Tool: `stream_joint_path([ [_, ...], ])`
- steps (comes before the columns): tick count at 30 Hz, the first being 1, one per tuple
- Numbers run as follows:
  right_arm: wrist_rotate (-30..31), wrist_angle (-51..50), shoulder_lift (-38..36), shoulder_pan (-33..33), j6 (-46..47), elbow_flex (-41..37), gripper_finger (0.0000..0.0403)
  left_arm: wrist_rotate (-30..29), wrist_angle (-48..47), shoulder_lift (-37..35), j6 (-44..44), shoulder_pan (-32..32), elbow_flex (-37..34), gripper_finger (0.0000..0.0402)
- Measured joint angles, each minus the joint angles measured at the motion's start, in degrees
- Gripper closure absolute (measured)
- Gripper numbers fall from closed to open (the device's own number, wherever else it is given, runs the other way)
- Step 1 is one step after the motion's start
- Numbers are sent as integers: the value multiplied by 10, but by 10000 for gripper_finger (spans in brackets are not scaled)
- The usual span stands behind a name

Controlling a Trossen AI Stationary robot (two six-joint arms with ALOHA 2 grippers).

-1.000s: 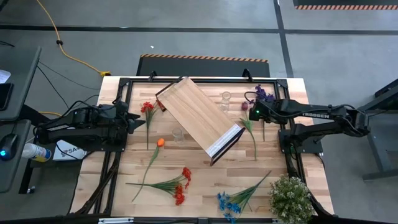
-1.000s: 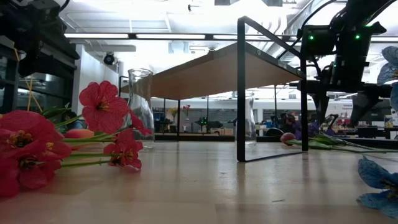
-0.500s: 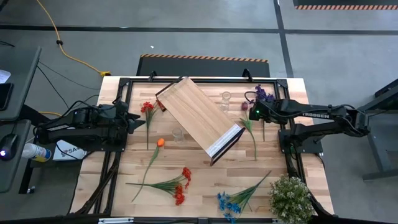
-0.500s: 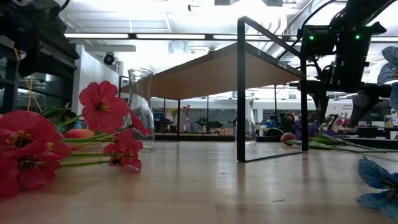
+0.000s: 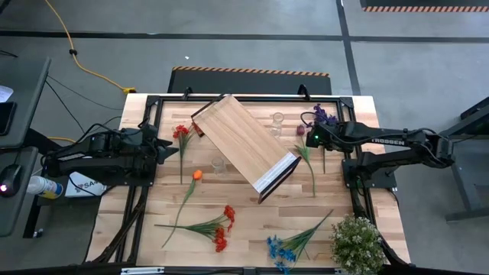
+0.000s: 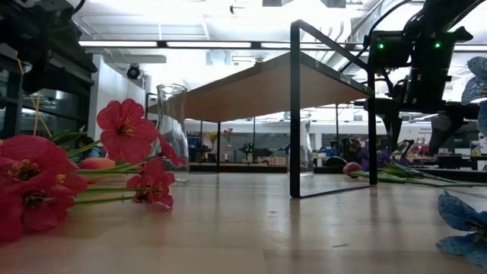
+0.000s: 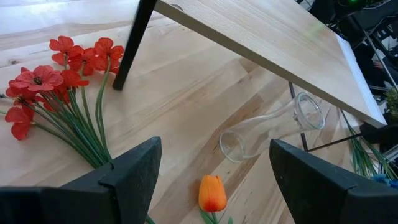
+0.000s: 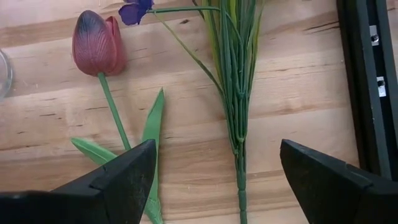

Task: Pick and place flowers into a vace then onto a shelf
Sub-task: Put the violet flowers into the top transparent vase

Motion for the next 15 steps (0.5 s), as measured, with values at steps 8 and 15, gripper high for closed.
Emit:
stream_joint_path([
  [8,7,-2,0,0,20,0,73,0,0,0,0,0,0,69],
  [15,7,7,0,0,44,-38,73,0,0,0,0,0,0,69],
])
